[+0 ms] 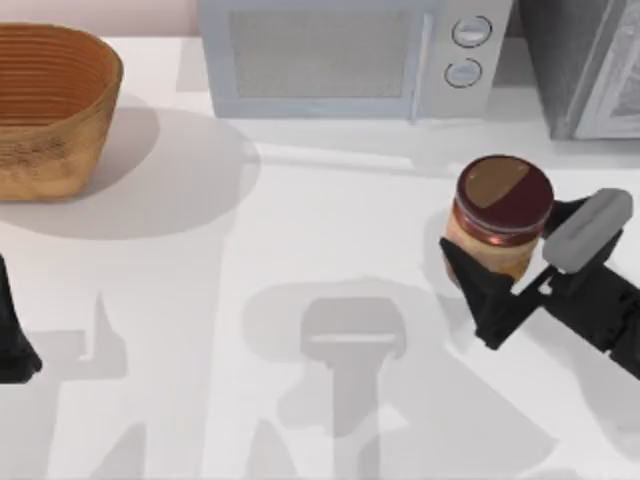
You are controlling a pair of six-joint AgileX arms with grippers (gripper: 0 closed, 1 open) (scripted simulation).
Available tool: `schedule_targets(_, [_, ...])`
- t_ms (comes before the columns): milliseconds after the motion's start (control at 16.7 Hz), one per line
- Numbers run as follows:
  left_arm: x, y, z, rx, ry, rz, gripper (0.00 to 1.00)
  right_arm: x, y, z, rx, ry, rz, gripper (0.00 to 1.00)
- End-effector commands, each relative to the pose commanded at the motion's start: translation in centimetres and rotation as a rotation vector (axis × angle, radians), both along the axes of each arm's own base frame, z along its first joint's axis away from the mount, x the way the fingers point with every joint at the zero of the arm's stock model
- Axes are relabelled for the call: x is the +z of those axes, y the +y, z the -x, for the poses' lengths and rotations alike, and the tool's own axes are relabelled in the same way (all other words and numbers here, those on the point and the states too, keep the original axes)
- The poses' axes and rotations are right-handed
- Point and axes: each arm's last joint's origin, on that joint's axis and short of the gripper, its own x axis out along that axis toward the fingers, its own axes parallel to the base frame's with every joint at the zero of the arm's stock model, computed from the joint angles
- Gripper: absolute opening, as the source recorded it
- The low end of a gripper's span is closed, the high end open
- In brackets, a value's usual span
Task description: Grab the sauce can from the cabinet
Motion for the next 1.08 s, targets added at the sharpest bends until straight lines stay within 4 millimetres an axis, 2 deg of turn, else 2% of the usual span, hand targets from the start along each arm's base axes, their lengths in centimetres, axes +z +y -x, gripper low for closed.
schedule_targets(240, [0.0,0.0,0.0,0.000,0.000,0.000,1.00,-0.3,0.2,-0.3,-0.002,0.008,0.001,0.00])
schedule_targets(660, [0.0,0.0,0.0,0.000,0.000,0.000,1.00,-2.4,3.9,-4.1,0.000,-0.002,-0.001,0.00])
schedule_targets(900, [0.0,0.0,0.0,0.000,0.000,0.000,1.00,-2.6,4.2,-4.3,0.000,0.000,0.000,0.00])
schedule_targets(1080, [0.0,0.0,0.0,0.000,0.000,0.000,1.00,-2.6,4.2,-4.3,0.000,0.000,0.000,0.23])
